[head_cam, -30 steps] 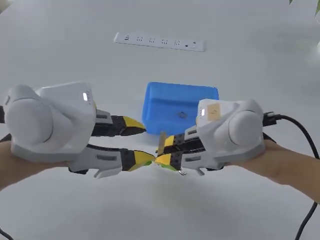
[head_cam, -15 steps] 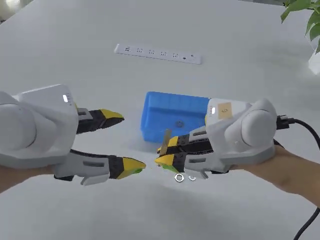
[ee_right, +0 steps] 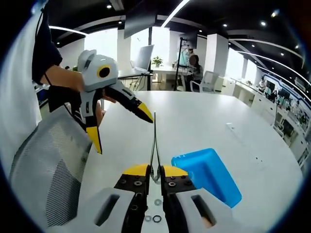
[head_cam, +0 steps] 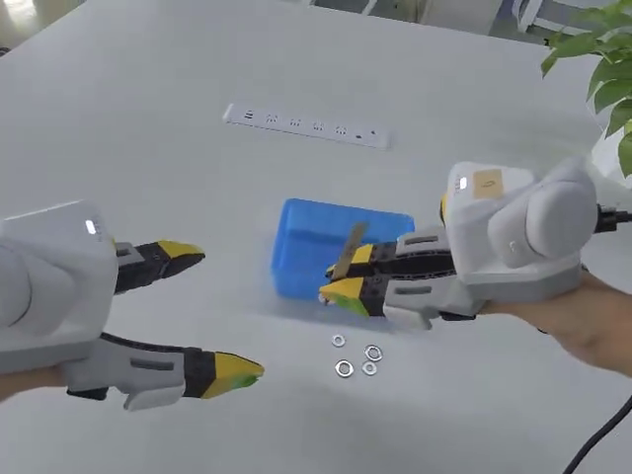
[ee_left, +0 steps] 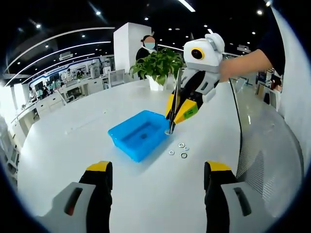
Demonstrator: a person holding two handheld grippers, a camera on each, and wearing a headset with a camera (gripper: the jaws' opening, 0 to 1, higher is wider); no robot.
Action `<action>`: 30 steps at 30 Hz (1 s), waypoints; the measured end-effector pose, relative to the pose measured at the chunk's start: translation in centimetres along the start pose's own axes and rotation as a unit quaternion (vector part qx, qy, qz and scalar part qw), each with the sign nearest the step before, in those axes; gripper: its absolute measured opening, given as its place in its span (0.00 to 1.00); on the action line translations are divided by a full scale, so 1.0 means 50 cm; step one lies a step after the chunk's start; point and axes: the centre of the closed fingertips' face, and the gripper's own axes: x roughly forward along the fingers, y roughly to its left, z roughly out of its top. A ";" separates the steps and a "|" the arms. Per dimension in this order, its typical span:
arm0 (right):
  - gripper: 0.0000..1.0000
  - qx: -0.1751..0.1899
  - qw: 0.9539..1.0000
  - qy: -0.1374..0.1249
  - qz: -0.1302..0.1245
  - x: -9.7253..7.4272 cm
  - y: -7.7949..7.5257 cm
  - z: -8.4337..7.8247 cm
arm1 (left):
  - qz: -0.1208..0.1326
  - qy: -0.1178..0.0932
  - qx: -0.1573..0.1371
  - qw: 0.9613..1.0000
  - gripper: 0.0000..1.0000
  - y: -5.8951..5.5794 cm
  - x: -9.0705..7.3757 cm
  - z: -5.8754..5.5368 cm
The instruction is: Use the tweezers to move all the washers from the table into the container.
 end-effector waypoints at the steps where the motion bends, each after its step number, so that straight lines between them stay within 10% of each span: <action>1: 0.10 0.000 1.000 -0.001 -0.002 -0.003 -0.005 0.004 | 0.003 -0.001 -0.002 1.000 0.86 0.002 0.000 -0.001; 11: 0.10 -0.010 0.999 0.001 -0.034 -0.012 -0.101 0.018 | 0.012 0.004 -0.015 1.000 0.92 0.011 0.000 -0.018; 30: 0.10 0.003 0.997 0.056 -0.047 0.074 -0.203 -0.106 | 0.019 0.044 -0.027 0.998 0.99 0.018 -0.011 -0.063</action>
